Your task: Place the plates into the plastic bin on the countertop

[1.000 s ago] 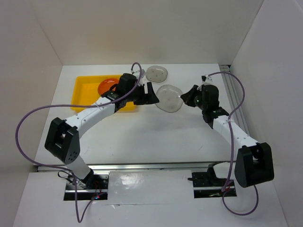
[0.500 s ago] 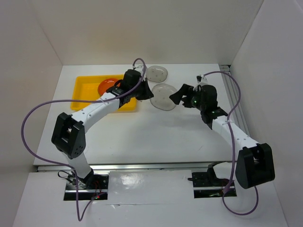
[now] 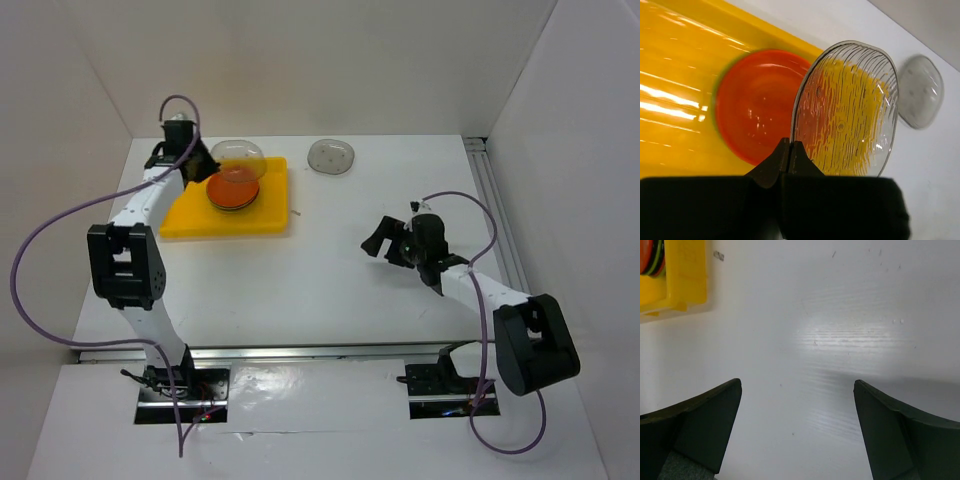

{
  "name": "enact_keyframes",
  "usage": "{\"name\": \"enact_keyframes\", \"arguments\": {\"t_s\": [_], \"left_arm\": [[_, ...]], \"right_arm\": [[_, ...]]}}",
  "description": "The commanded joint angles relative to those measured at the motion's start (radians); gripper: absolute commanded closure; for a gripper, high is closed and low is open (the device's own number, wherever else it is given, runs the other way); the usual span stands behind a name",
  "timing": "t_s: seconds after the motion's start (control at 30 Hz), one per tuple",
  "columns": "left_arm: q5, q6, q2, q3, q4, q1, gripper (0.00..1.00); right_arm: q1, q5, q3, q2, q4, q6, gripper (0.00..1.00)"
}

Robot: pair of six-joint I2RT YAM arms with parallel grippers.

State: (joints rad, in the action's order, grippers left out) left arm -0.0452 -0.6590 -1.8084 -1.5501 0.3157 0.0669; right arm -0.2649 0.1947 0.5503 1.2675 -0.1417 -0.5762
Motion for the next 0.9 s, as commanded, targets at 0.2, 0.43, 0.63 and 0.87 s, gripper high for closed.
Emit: {"name": "enact_keyframes", "arguments": {"t_s": [0.2,0.43,0.63,0.87], "left_arm": [[0.304,-0.053,-0.109,0.03,-0.15,-0.239,1.0],[0.338,-0.042,-0.175,-0.001,-0.152,-0.251,1.0],[0.298,-0.033,-0.174,-0.021,-0.093,-0.24,0.37],[0.202,-0.042,-0.054,-0.018,-0.015,-0.199,0.0]], "right_arm": [[-0.051,-0.006,-0.026,0.039,-0.159,0.012,0.0],[-0.06,-0.006,-0.026,0.061,-0.159,0.032,0.0],[-0.069,-0.006,-0.016,0.07,-0.168,0.032,0.0],[-0.036,-0.04,0.146,0.234,-0.168,0.023,0.0]]}}
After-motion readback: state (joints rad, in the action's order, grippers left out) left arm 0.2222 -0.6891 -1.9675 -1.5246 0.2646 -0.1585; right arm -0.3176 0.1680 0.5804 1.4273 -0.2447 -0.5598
